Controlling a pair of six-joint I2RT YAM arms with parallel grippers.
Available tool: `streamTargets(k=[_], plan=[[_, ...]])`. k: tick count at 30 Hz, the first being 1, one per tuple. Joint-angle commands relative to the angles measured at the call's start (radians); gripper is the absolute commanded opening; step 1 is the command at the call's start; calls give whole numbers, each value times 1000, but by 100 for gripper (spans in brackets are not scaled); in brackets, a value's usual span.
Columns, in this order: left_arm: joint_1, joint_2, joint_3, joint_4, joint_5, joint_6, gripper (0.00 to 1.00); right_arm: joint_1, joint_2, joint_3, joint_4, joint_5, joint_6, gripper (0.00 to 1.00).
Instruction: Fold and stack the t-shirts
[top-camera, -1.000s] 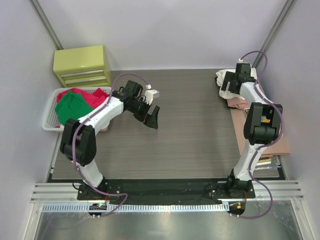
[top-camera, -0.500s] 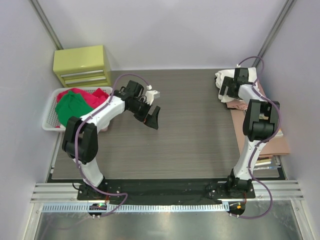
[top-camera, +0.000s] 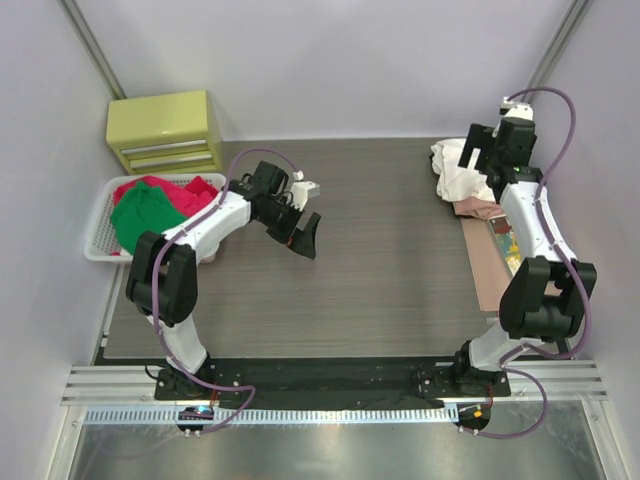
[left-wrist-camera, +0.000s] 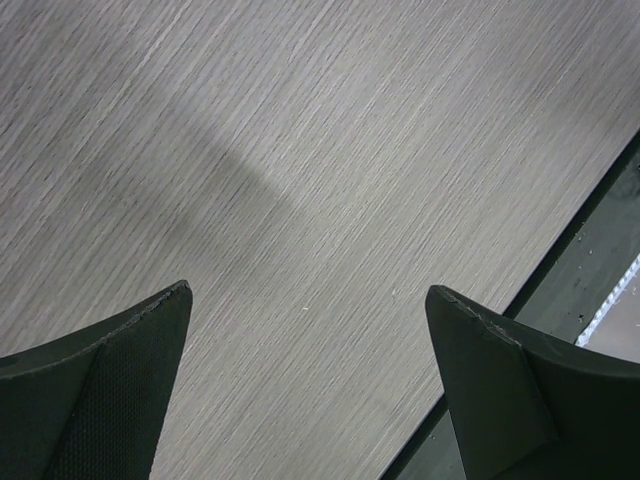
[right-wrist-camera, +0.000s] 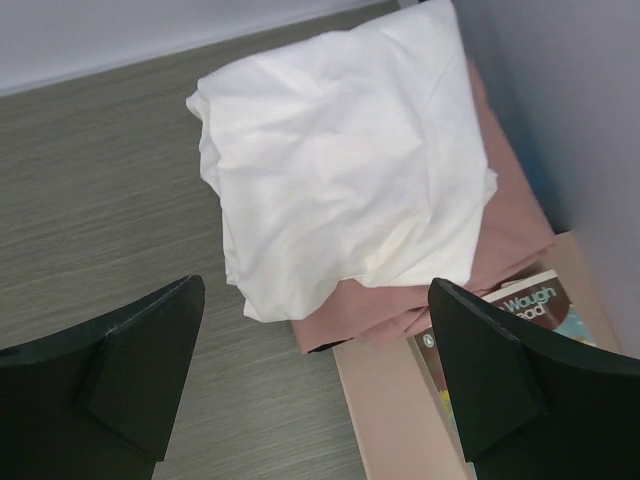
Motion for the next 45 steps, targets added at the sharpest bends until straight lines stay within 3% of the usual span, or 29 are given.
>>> streamTargets(k=[1, 3, 6, 10, 14, 22, 34, 41, 42, 43, 45], plan=[[7, -12, 30, 15, 1, 2, 100, -103, 23, 95, -145, -40, 53, 100], [7, -12, 30, 12, 12, 2, 100, -158, 112, 234, -302, -123, 74, 100], [5, -19, 31, 11, 19, 2, 100, -258, 244, 348, -406, -298, 104, 100], [7, -32, 25, 11, 18, 4, 100, -333, 382, 442, -463, -488, 130, 100], [5, -33, 25, 11, 18, 7, 100, -336, 432, 485, -487, -536, 115, 100], [7, -30, 28, 6, 16, 7, 100, -336, 476, 510, -486, -517, 97, 100], [7, -24, 36, -6, 2, 10, 100, -339, 659, 741, -517, -411, 98, 100], [7, -18, 34, -9, -2, 12, 100, -339, 729, 777, -514, -374, 95, 100], [5, -19, 34, -9, -4, 13, 100, -339, 729, 774, -509, -378, 101, 98], [7, -18, 34, -11, -4, 13, 100, -339, 731, 760, -492, -381, 106, 83], [7, -16, 34, -11, -4, 13, 100, -339, 725, 749, -484, -398, 114, 75]])
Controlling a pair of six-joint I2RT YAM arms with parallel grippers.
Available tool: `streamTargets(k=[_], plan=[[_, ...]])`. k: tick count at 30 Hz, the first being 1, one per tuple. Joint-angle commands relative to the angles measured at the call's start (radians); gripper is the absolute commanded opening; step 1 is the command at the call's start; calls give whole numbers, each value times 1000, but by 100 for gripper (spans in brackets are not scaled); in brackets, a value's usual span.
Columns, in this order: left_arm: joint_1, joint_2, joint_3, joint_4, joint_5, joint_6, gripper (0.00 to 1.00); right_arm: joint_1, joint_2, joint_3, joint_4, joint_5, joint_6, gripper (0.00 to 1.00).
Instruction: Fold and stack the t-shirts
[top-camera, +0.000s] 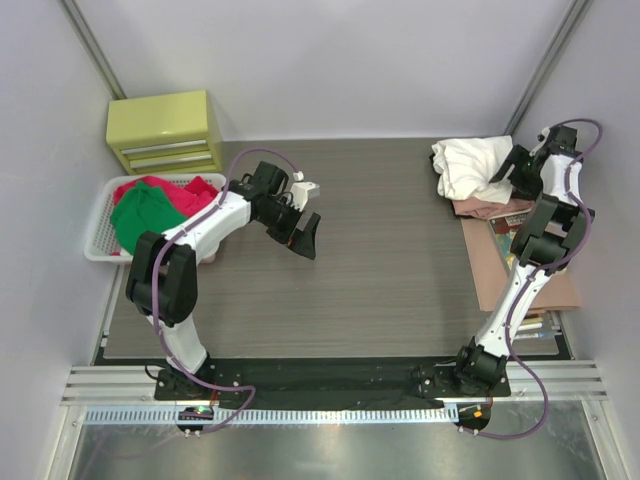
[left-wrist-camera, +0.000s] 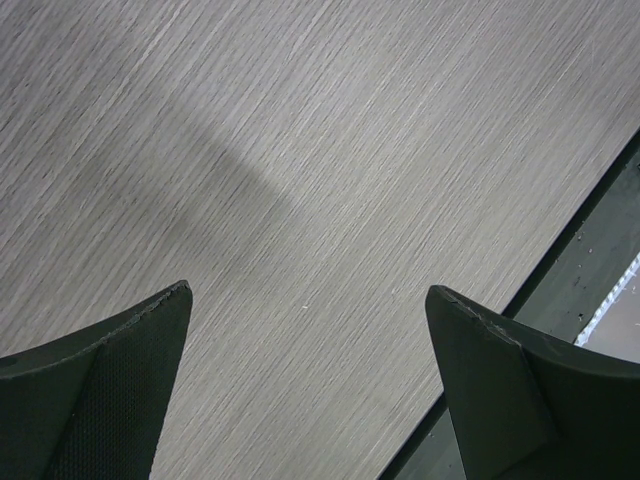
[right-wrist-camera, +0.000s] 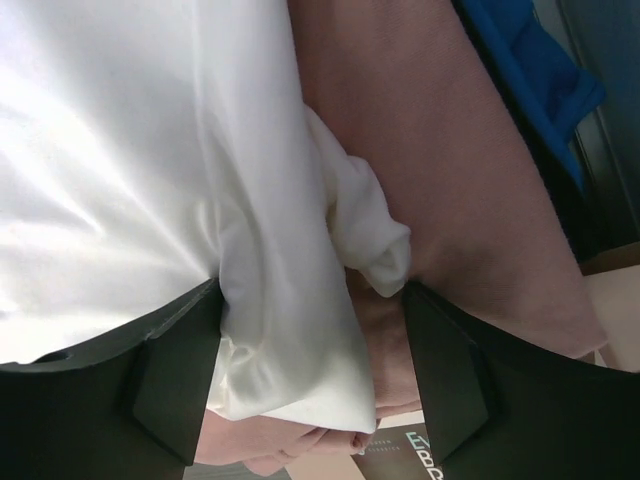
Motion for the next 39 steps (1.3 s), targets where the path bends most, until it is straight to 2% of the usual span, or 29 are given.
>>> streamTargets(k=[1, 6, 9, 12, 14, 15, 16, 18, 20, 33, 39], plan=[[7, -13, 34, -4, -2, 12, 100, -2, -16, 13, 22, 8, 13, 76], [7, -10, 35, -7, 1, 14, 100, -2, -62, -15, 56, 25, -5, 84], [5, -4, 39, -8, 1, 12, 100, -2, -73, -14, 56, 19, -8, 81], [5, -5, 39, -10, 1, 12, 100, -2, -79, -17, 59, 3, 1, 54], [7, -11, 37, -8, 4, 14, 100, 0, -81, -26, 60, -6, 6, 48], [7, -11, 35, -8, 1, 14, 100, 0, -81, -29, 62, -9, 7, 28], [7, -13, 34, -7, 2, 12, 100, 0, -82, -37, 62, -15, 9, 19], [7, -15, 32, -7, 5, 14, 100, 0, -87, -44, 60, -18, 7, 8], [7, -15, 32, -5, 5, 12, 100, 0, -94, -46, 60, -12, 7, 3], [5, -13, 28, 1, 9, 12, 100, -2, -176, -14, 94, 146, -48, 1], [7, -22, 19, 6, 10, 11, 100, -2, -163, 19, 106, 203, -71, 1]])
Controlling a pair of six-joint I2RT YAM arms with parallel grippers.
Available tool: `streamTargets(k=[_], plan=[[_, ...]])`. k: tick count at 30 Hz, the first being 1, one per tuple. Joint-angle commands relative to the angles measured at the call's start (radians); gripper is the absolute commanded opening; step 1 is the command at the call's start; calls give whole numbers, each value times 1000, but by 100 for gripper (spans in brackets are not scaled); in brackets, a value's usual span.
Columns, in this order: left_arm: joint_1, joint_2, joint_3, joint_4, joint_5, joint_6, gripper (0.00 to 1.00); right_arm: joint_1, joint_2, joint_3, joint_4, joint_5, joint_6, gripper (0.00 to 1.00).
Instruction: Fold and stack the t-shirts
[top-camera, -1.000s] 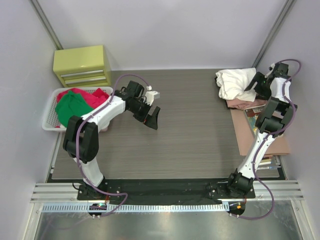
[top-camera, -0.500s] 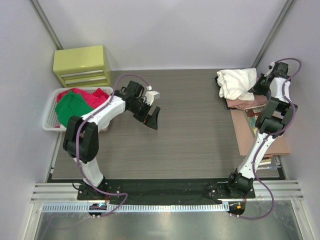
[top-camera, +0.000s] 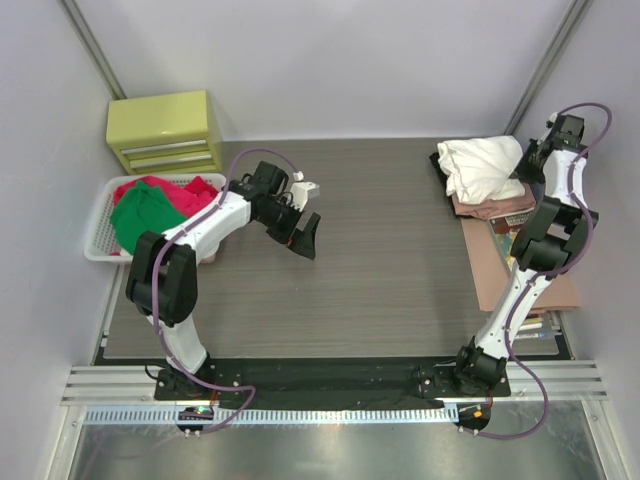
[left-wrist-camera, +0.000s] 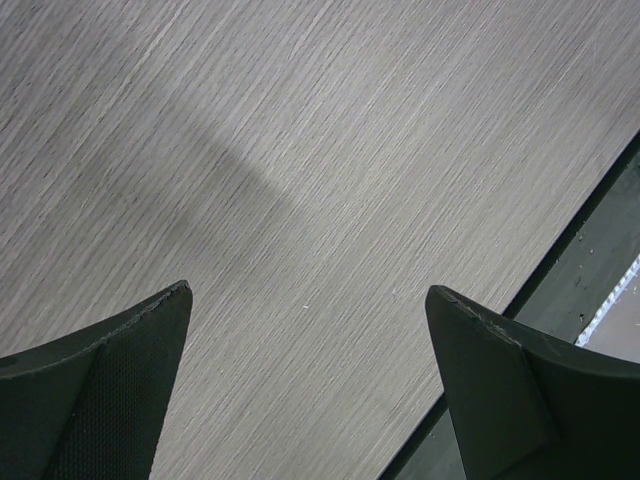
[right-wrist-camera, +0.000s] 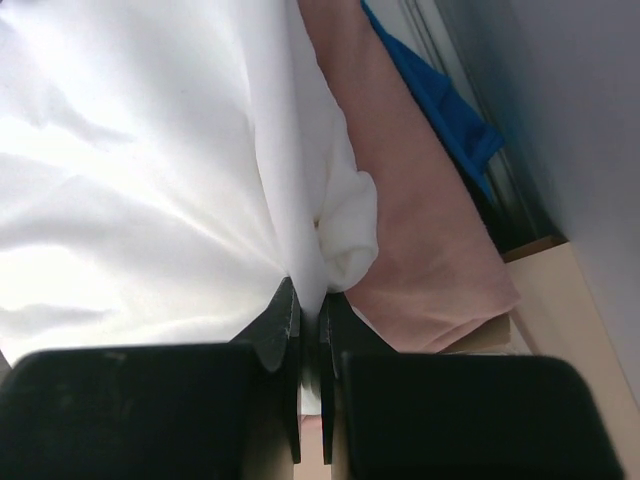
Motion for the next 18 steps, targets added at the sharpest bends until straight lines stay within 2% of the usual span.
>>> streamTargets(k=[1, 9, 11, 12, 13, 15, 18], plan=[[7, -23, 19, 4, 14, 12, 100, -13, -54, 70, 40, 101, -36, 1], [7, -29, 17, 6, 5, 12, 100, -15, -1, 84, 44, 150, -59, 1], [5, -29, 19, 6, 7, 14, 100, -15, 6, 79, 43, 136, -66, 6], [7, -26, 20, 4, 5, 12, 100, -15, 6, 76, 43, 133, -70, 32], [7, -23, 22, 3, 7, 11, 100, -15, 0, 62, 43, 119, -82, 46], [5, -24, 23, 2, 8, 14, 100, -15, -15, 39, 41, 99, -95, 69], [5, -23, 20, 2, 8, 14, 100, -15, -95, -68, 107, 88, -105, 77]])
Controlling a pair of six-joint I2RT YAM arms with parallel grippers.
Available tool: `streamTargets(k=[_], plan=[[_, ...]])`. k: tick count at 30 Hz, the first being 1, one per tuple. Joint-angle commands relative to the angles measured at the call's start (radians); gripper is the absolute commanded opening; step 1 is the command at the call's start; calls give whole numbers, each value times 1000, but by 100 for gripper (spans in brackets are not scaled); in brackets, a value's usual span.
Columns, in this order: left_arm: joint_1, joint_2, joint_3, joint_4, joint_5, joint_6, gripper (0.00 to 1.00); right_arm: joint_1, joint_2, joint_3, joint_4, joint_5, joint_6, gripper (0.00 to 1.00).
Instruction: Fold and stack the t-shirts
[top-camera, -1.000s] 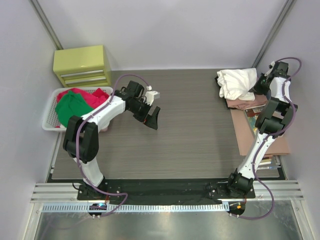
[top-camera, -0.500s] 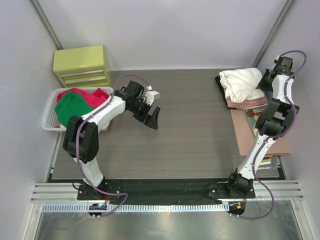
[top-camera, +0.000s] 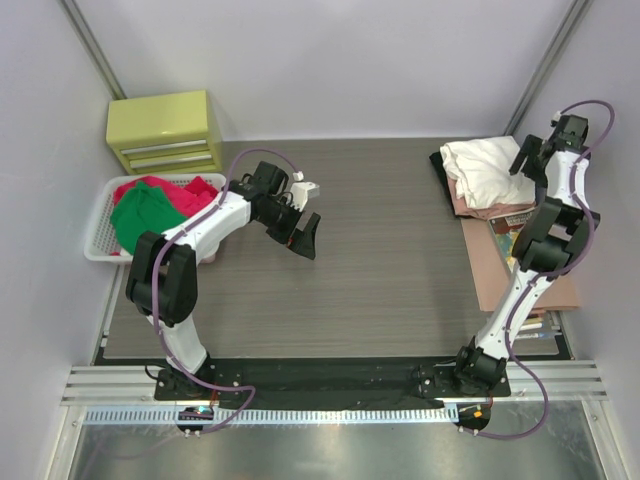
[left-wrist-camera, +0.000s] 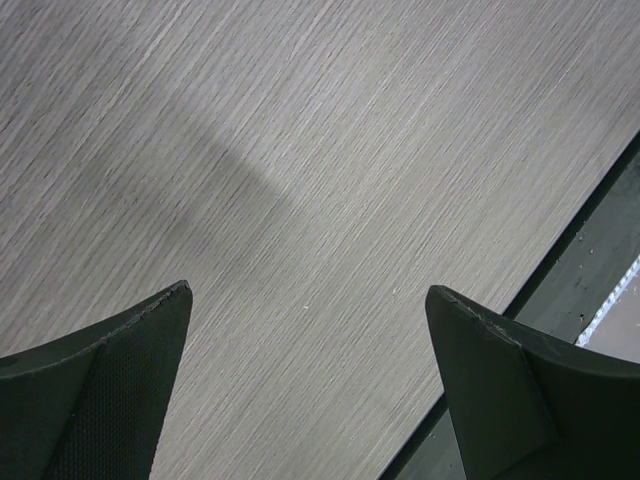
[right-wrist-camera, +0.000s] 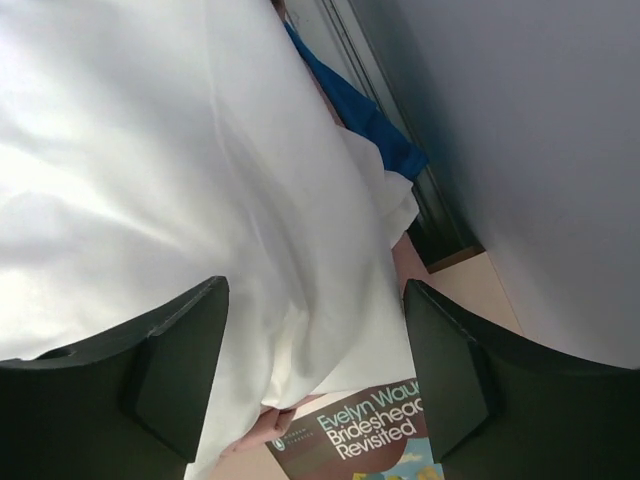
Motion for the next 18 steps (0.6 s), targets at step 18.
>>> streamTargets(k=[18], plan=[[7, -38, 11, 10, 2, 23, 100, -3, -1137, -855, 174, -392, -193, 97]])
